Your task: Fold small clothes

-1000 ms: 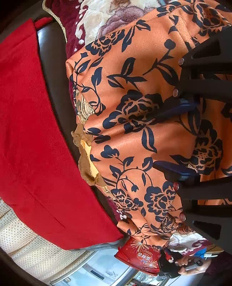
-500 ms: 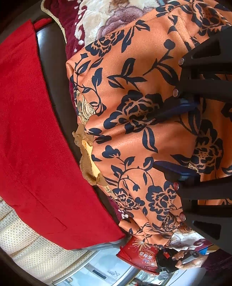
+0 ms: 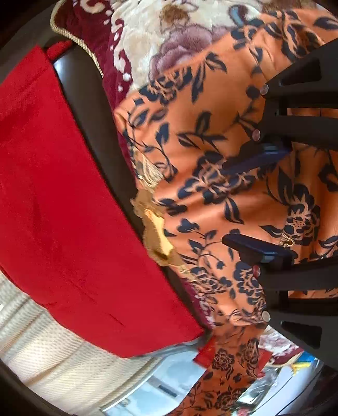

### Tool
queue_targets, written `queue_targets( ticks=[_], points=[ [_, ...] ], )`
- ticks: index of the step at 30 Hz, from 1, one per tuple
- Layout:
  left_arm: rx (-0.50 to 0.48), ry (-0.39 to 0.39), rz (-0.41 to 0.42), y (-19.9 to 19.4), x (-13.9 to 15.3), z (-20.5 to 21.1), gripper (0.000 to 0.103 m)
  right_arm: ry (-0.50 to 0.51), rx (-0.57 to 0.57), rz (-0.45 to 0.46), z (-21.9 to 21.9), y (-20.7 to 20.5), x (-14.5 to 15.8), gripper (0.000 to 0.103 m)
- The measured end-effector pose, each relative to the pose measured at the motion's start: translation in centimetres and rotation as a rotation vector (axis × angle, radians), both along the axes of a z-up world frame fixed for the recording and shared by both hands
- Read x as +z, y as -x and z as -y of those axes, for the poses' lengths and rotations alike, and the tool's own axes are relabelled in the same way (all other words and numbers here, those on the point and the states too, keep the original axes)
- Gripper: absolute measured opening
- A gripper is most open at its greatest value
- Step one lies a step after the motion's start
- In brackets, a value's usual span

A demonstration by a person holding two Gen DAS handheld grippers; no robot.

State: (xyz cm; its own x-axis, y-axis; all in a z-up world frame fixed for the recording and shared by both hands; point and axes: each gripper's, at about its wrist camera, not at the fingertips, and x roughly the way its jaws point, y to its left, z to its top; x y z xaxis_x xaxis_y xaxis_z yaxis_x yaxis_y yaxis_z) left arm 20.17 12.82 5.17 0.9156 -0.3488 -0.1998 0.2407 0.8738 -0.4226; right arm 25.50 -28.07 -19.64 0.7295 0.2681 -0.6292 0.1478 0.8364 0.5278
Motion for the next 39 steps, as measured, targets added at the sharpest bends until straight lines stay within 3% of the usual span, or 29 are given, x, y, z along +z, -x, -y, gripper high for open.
queue_targets(
  ticks=[4,8,9,11,13,14,16,19,22,25,28,32,35,37,39],
  points=[
    [-0.205,-0.077,-0.056,-1.5,0.4,8.5,0.006,-0.039,-0.071,0.057,3.9,1.4,1.6,0.053],
    [-0.39,-0.179,-0.142,-2.5,-1.8,18.2,0.007,-0.146,-0.183,0.106,9.3,3.0,2.3,0.053],
    [-0.473,-0.198,-0.196,-2.7,-3.2,21.3,0.007,-0.17,-0.211,0.118,10.9,3.4,2.4,0.054],
    [-0.593,-0.205,-0.321,-3.4,-5.9,24.8,0.031,-0.198,-0.239,0.124,12.8,3.9,2.4,0.054],
    [-0.667,-0.191,-0.416,-3.3,-8.0,26.1,0.048,-0.249,-0.242,0.122,13.8,4.0,2.2,0.054],
    [-0.677,-0.177,-0.441,-3.1,-8.9,25.9,0.048,-0.289,-0.237,0.122,14.6,4.2,2.1,0.054],
    [-0.655,-0.176,-0.432,-2.9,-9.4,24.5,0.053,-0.33,-0.225,0.121,14.9,4.1,1.9,0.06],
    [-0.526,-0.161,-0.395,-2.4,-10.2,19.7,0.069,-0.35,-0.214,0.117,14.5,3.7,1.8,0.063],
    [-0.35,-0.214,-0.379,-2.9,-11.3,15.9,0.07,-0.348,-0.216,0.087,14.2,3.2,1.2,0.063],
    [-0.134,-0.261,-0.419,-4.4,-14.2,11.2,0.07,-0.33,-0.193,0.069,13.1,2.6,0.7,0.063],
    [-0.007,-0.303,-0.47,-6.0,-17.4,8.9,0.07,-0.244,-0.123,0.08,10.8,1.9,1.4,0.059],
    [0.041,-0.425,-0.612,-7.8,-22.9,8.2,0.07,-0.11,0.0,0.068,6.6,0.7,2.0,0.05],
    [0.002,-0.47,-0.703,-8.6,-25.4,8.6,0.07,0.007,0.055,-0.091,3.6,-0.8,0.0,0.049],
    [0.004,-0.503,-0.675,-8.3,-25.1,9.0,0.07,0.083,0.059,-0.169,2.5,-1.3,-1.5,0.044],
    [-0.004,-0.563,-0.636,-7.9,-24.3,9.9,0.07,0.152,0.062,-0.152,1.6,-1.3,-0.9,0.044]
  ],
)
